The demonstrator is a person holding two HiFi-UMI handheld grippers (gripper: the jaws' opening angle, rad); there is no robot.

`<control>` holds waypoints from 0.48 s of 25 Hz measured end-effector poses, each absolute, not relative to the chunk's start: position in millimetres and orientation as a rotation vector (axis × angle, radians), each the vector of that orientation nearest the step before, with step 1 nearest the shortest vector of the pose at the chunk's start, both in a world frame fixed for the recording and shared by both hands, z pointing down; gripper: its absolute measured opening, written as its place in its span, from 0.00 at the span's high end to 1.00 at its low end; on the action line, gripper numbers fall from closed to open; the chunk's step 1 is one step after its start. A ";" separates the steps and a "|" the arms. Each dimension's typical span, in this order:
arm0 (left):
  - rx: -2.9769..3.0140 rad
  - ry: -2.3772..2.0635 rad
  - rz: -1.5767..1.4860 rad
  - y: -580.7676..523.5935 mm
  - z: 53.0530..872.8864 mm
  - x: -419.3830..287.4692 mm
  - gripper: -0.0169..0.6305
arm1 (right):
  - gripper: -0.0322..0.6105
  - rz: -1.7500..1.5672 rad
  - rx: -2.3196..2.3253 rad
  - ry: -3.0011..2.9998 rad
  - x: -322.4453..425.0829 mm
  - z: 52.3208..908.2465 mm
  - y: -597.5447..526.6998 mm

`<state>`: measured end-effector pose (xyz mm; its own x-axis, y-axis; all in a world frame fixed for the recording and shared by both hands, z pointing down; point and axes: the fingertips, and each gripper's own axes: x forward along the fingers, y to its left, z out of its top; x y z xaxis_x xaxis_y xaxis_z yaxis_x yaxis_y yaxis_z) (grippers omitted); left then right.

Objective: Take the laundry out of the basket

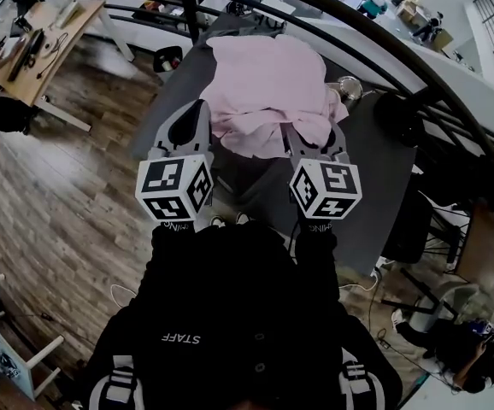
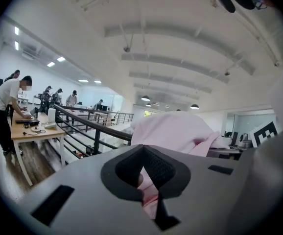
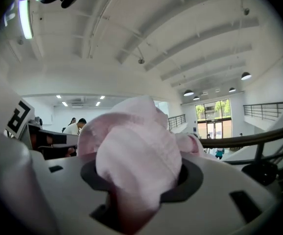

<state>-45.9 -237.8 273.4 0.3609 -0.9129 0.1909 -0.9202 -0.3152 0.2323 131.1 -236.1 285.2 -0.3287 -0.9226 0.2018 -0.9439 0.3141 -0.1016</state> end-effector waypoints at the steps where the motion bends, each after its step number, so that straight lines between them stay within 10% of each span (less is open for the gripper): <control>1: 2.341 -1.625 0.027 -237.0 268.3 -45.1 0.98 | 0.57 0.294 1.780 -2.465 131.1 278.6 -234.7; 12: 2.453 -1.749 -0.015 -236.6 223.3 -40.6 0.98 | 0.57 0.211 1.978 -2.479 139.6 235.4 -229.7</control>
<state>-40.6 -236.6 223.3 0.3286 -0.9422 0.0662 -0.9409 -0.3204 0.1099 139.6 -229.7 235.4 -0.2251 -0.9728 0.0544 -0.9680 0.2169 -0.1263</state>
